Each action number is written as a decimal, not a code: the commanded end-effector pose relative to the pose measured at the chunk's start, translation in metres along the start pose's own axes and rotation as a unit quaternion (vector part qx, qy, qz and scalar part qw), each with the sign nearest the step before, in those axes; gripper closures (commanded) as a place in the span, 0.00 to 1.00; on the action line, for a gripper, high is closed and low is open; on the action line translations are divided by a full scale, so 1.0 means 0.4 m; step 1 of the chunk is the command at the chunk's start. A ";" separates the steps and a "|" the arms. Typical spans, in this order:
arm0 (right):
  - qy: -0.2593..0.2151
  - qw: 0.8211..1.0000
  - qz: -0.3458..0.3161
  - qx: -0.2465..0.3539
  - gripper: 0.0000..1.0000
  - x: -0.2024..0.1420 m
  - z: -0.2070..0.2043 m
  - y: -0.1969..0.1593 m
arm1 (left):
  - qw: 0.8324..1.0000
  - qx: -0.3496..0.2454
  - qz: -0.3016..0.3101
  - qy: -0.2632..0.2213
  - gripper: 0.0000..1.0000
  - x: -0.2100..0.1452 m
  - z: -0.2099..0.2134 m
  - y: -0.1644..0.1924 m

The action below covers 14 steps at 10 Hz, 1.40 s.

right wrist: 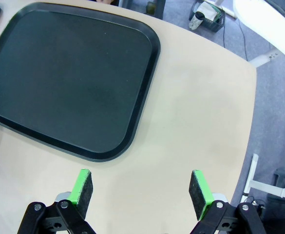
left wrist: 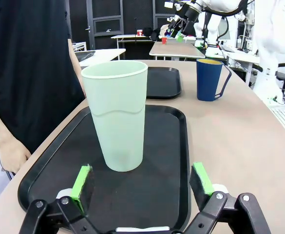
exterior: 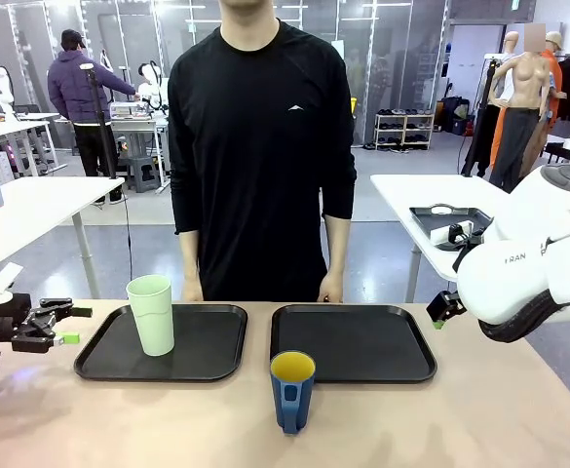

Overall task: Sort and store the cups by type.
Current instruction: Pick up the Handle plastic cup and place it into the empty Flat Tray.

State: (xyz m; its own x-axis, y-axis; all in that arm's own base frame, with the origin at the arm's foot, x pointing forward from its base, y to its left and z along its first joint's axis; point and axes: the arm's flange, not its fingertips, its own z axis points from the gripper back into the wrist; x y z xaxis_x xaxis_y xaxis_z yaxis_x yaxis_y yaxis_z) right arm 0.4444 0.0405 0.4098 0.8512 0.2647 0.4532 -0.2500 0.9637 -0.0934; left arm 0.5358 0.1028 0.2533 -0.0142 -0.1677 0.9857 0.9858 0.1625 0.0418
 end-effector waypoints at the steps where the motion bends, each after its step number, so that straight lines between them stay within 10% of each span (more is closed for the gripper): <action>1: 0.001 1.000 -0.001 0.001 0.00 -0.002 -0.002 -0.001 | 0.998 -0.006 -0.033 0.060 0.00 0.056 0.012 -0.019; 8: 0.001 1.000 -0.001 0.001 0.00 -0.002 -0.002 -0.001 | 0.884 0.047 -0.093 0.455 0.00 0.243 0.141 -0.155; 11: 0.001 1.000 -0.001 0.001 0.00 -0.002 -0.002 -0.001 | 0.855 0.035 -0.086 0.510 0.00 0.244 0.140 -0.166; 14: 0.001 1.000 -0.001 0.001 0.00 -0.002 -0.002 -0.001 | 0.871 0.046 -0.108 0.477 0.00 0.229 0.160 -0.155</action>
State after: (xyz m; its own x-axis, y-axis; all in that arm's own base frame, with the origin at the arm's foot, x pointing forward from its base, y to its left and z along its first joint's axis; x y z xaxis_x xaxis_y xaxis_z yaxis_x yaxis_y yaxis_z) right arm 0.4444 0.0406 0.4096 0.8514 0.2649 0.4527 -0.2502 0.9637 -0.0934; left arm 0.4609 0.1380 0.3508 0.0122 -0.9383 0.3455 0.9641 0.1028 0.2450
